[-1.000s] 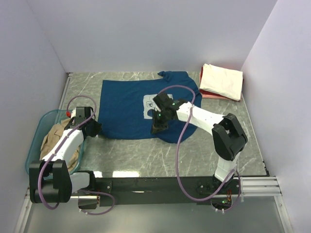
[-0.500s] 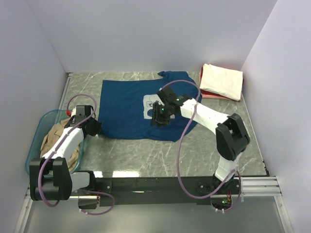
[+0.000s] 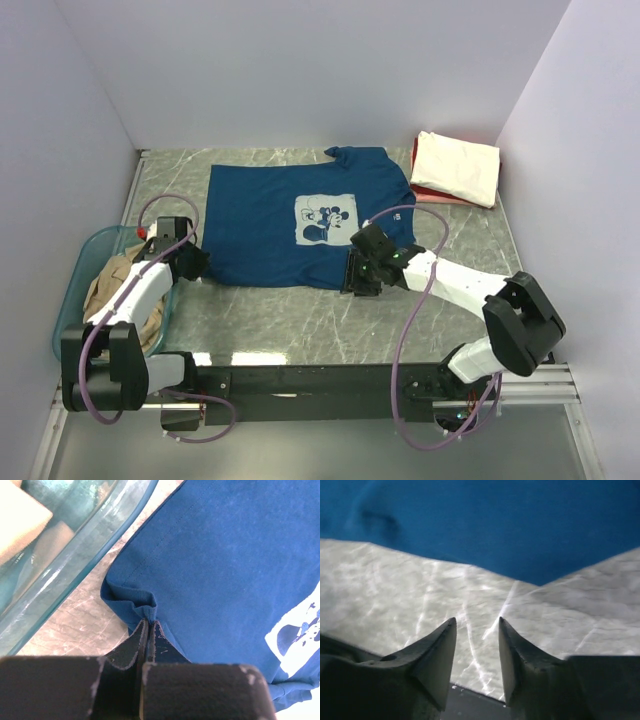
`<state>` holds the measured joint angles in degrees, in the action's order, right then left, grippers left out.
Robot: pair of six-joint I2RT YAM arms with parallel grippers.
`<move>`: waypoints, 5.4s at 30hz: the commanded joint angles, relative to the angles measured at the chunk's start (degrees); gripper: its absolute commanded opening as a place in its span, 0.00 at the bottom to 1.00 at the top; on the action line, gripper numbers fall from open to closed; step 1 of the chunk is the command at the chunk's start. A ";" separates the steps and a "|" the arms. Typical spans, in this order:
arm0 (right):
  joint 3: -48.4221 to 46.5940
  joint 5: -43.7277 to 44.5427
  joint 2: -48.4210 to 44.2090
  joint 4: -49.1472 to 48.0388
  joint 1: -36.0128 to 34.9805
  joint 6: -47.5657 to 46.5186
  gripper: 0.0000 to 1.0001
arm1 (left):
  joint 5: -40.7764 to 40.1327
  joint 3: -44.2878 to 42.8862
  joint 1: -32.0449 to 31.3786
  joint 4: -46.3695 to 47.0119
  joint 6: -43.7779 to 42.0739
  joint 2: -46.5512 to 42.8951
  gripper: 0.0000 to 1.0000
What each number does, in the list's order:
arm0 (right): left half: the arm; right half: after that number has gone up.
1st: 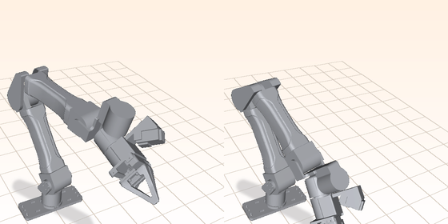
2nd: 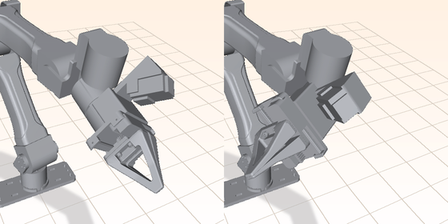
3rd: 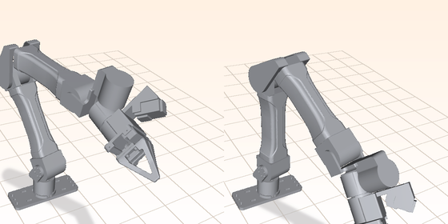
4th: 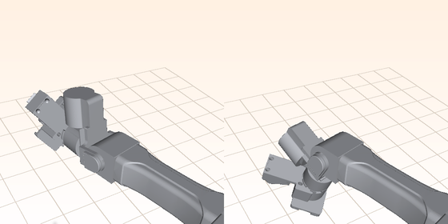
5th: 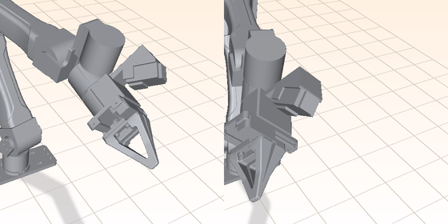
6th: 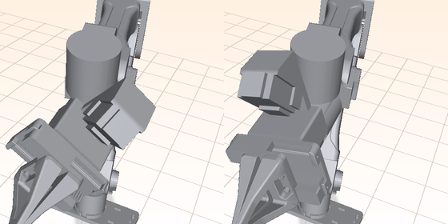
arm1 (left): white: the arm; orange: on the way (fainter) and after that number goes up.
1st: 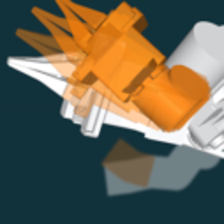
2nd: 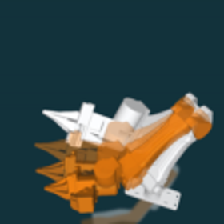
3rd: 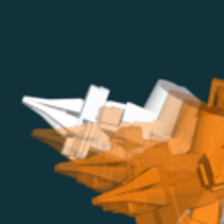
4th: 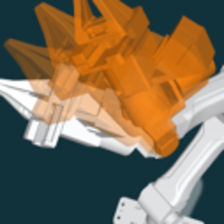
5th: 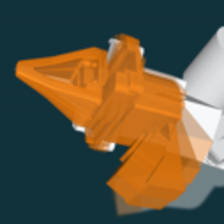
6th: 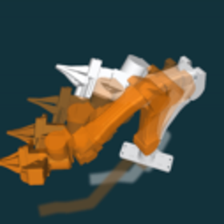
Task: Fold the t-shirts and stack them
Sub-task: Flatten out the tshirt
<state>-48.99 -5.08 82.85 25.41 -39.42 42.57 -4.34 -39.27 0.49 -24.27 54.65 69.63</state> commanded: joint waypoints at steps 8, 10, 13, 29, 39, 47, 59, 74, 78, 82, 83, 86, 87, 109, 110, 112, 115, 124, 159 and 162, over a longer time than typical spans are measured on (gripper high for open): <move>6.89 7.80 -3.57 -7.21 4.35 5.16 0.55 | 0.21 -2.31 -0.23 0.63 -1.30 -0.19 0.00; 6.81 7.72 -2.09 -8.79 5.31 5.16 0.55 | 0.21 -2.22 -0.14 0.45 -1.39 -0.28 0.00; 5.84 7.19 -0.06 -10.29 7.07 4.98 0.55 | 0.03 -2.22 -0.14 0.28 -1.30 -0.46 0.00; 0.58 7.45 5.48 -7.49 8.74 0.77 0.07 | -0.76 -3.18 -0.23 -1.65 -1.83 -1.86 0.00; -12.52 12.47 5.12 1.13 11.47 -5.12 0.00 | -1.11 -3.89 -0.14 -2.36 -2.09 -2.21 0.00; -2.97 8.00 -0.31 -2.02 11.47 -3.73 0.46 | -0.67 -3.89 -0.14 -1.92 -2.18 -1.69 0.00; 6.28 8.24 1.96 -10.11 11.47 -1.00 0.52 | -0.85 -3.54 -0.23 -2.01 -2.10 -2.12 0.00; -0.91 12.28 2.32 -6.87 11.47 -2.92 0.05 | -1.72 -3.89 -0.14 -2.97 -2.54 -2.74 0.00; -6.89 13.43 4.50 -2.66 11.64 -5.12 0.04 | -1.64 -3.89 -0.23 -2.80 -2.54 -2.30 0.00; -13.21 12.99 8.55 -1.33 12.08 -6.62 0.03 | -1.64 -3.80 -0.23 -2.53 -2.53 -2.13 0.00; -14.19 12.90 9.43 -1.15 12.35 -6.79 0.04 | -1.64 -3.71 -0.23 -2.45 -2.62 -1.95 0.00; -17.88 12.73 14.34 -0.71 12.87 -7.58 0.06 | -1.55 -3.45 -0.23 -2.36 -2.80 -1.69 0.00; -18.85 12.55 15.32 -0.28 12.88 -8.11 0.07 | -1.46 -3.54 -0.23 -2.27 -2.80 -1.69 0.00; 2.40 10.45 -6.21 -4.57 8.93 -8.03 0.51 | -1.55 -3.54 -0.23 -2.89 -2.80 -2.92 0.00; 2.76 10.01 -5.16 -5.62 7.79 -7.85 0.51 | -1.55 -3.45 -0.14 -2.89 -2.80 -2.92 0.00; 2.41 10.09 -3.58 -6.25 6.29 -7.59 0.50 | -1.64 -3.36 -0.23 -2.80 -2.80 -2.74 0.00; 0.57 11.23 -0.15 -6.60 3.48 -7.23 0.50 | -1.90 -2.92 -0.23 -2.97 -2.80 -3.18 0.00; -2.86 13.43 9.87 -7.30 -1.44 -4.60 0.49 | -1.99 -2.22 -0.14 -3.15 -2.62 -3.97 0.00; 11.46 18.89 -28.84 13.08 -6.28 4.98 0.00 | -5.24 3.84 -0.14 -4.64 0.71 -9.86 0.00; 13.13 17.13 -36.58 16.77 -6.28 6.56 0.00 | -7.08 4.37 -0.23 -5.87 1.24 -11.35 0.00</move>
<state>-37.56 13.28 52.77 36.25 -45.25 46.06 -8.27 -35.40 0.49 -28.84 54.76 60.64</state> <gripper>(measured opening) 0.009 0.018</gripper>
